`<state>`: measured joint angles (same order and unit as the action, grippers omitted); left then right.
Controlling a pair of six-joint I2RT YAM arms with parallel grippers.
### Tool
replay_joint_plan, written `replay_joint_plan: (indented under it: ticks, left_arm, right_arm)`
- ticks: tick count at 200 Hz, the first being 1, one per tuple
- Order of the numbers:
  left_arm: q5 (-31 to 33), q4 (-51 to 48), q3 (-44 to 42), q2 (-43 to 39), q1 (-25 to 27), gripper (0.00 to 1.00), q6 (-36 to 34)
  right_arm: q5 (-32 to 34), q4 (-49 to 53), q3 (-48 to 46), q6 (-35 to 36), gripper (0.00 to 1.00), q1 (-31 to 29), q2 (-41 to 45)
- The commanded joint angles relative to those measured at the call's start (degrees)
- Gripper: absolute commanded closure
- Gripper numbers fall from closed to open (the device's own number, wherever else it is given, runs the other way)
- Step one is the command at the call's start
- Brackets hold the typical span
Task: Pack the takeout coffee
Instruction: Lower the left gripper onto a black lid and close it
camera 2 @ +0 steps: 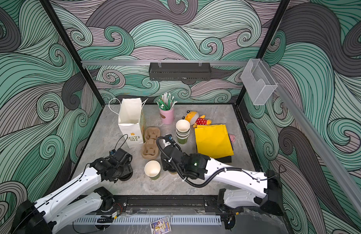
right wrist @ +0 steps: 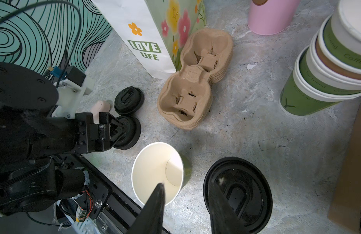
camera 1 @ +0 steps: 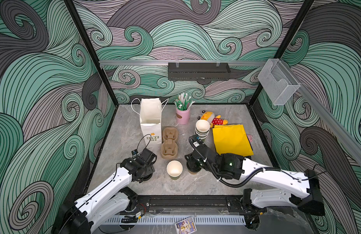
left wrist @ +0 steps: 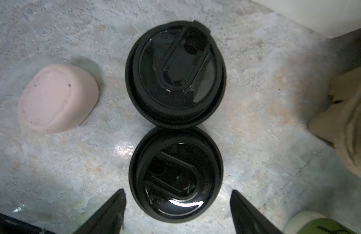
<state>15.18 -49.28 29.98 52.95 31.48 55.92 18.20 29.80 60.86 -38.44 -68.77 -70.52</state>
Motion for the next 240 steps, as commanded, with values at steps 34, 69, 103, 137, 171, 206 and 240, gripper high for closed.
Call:
replay_joint_plan:
  ticks: [34, 69, 103, 137, 171, 206, 240]
  left_arm:
    - [1.80, 3.51, 0.04, 4.19, -0.62, 0.17, 0.15]
    - [2.59, 3.84, 0.17, 5.93, -0.72, 0.21, -0.37]
    - [2.71, 4.60, 0.11, 6.87, -0.96, 0.23, -1.41]
    - [2.39, 5.24, -0.04, 7.61, -1.29, 0.23, -1.98]
    - [2.02, 5.42, -0.53, 7.21, -1.43, 0.28, -2.04]
    - [1.52, 4.05, -0.48, 6.00, -1.44, 0.33, -2.04]
    - [-0.41, 0.09, 0.68, 4.43, -1.49, 0.35, -2.56]
  right_arm:
    - [0.34, 1.05, 0.79, -0.41, 0.62, 0.22, -0.48]
    - [-0.28, 1.11, 1.10, -0.24, 0.62, 0.14, -1.02]
    - [-1.20, 1.04, 1.32, -0.45, 0.62, 0.14, -1.42]
    - [-2.15, 0.97, 1.54, -0.50, 0.62, 0.13, -1.90]
    - [-2.29, 1.09, 1.72, -0.52, 0.62, 0.13, -2.05]
    - [-2.64, 1.24, 1.89, -0.59, 0.62, 0.13, -2.33]
    - [-2.55, 1.42, 1.89, -0.63, 0.62, 0.13, -2.09]
